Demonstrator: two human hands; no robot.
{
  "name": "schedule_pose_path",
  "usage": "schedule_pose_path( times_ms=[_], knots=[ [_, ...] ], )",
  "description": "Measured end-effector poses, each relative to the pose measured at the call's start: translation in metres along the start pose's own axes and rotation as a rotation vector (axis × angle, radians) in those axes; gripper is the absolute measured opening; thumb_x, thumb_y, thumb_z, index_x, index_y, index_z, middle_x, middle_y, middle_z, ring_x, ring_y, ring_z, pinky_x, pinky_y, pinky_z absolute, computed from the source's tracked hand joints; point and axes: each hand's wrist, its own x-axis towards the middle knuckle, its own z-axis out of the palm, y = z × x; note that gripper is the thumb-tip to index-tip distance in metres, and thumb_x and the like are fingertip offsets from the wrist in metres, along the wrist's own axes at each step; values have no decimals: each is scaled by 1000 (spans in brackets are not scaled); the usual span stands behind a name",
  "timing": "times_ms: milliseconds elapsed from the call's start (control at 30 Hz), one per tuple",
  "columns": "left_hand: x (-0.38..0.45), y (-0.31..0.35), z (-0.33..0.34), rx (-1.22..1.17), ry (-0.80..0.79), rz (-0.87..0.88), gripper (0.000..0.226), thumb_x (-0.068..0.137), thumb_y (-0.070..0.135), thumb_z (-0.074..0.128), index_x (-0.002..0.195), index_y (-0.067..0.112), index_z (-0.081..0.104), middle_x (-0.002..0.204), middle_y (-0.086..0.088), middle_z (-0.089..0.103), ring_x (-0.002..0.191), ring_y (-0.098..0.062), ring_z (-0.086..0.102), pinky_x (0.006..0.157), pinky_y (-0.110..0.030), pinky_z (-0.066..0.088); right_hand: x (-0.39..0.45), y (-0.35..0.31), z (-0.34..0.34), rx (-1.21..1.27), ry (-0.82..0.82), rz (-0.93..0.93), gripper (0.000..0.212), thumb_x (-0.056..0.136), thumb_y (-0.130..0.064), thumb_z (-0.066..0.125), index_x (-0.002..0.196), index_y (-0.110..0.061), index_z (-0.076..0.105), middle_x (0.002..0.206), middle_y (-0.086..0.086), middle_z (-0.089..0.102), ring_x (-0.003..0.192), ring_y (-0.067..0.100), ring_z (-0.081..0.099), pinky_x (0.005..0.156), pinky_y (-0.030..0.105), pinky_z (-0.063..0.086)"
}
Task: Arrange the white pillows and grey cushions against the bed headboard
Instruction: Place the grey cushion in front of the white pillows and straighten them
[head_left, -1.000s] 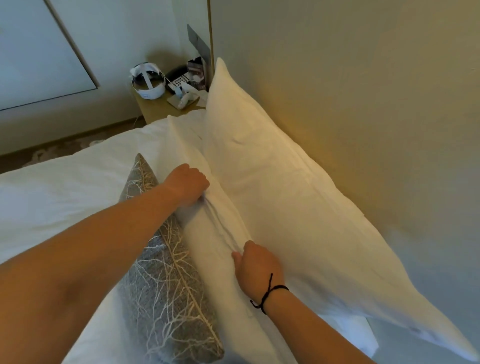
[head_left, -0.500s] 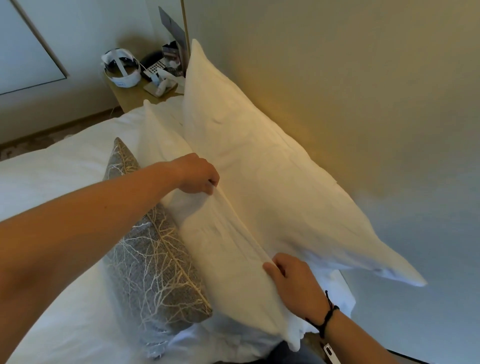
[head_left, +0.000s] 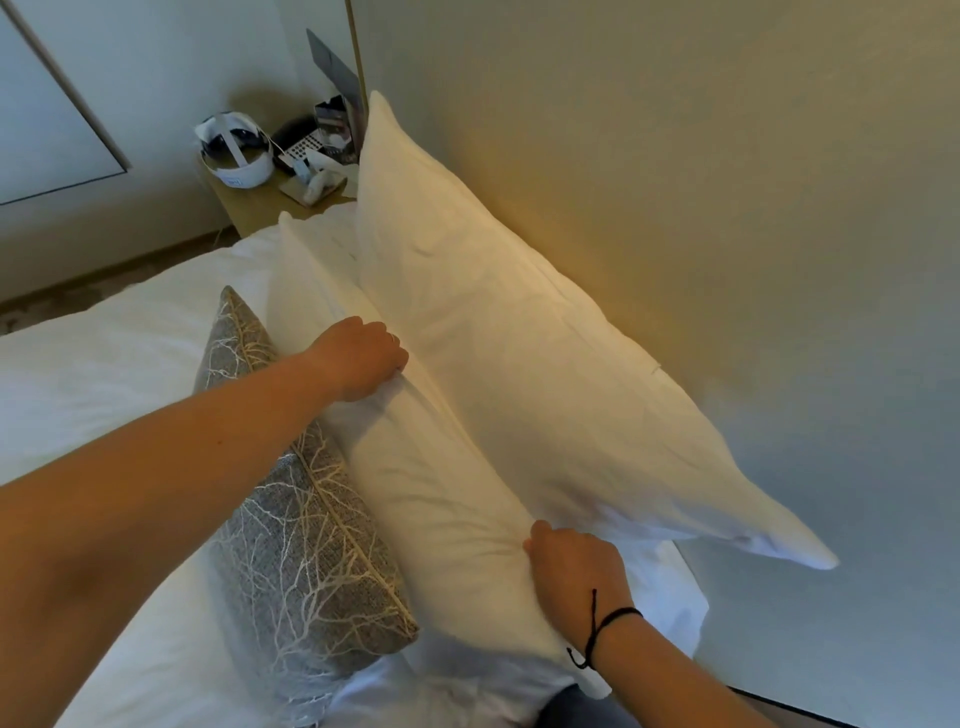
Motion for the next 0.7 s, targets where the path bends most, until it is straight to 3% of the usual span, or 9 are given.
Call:
schedule_pose_path(
  times_ms=[100,233,433,533,700],
  knots=[
    [1,-5,4,-13,48,-48,23,100,22,42,111,30,59,108,7,63,106,-18,54,78,-31,35,12,-6,-14,103,51,-27,16,101,-23,33,101,-20,49,83,-4,59,71,19,58,54,30,35],
    [7,-12,5,-157,107,-68,22,102,24,41,111,30,60,110,7,65,106,-18,54,84,-32,39,38,-35,-48,330,126,-132,23,100,-33,36,120,-23,42,100,1,59,82,23,58,65,35,44],
    [15,-25,12,-365,106,-51,21,100,32,46,106,28,66,98,0,64,91,-21,57,78,-36,47,121,-86,-80,444,64,-255,29,100,-19,43,129,-15,46,121,10,50,96,29,54,75,32,39],
    [20,-37,18,-277,88,18,18,98,35,48,100,27,64,92,5,64,89,-17,50,74,-32,38,158,-103,-87,438,41,-225,29,96,-9,46,125,-9,52,120,12,51,99,30,55,79,31,41],
    [26,-78,23,-18,-36,39,31,99,40,34,106,29,61,104,7,63,105,-18,49,89,-34,38,191,-116,-88,396,-5,-248,26,91,-2,44,112,-6,59,112,12,54,94,30,56,74,32,43]
  ],
)
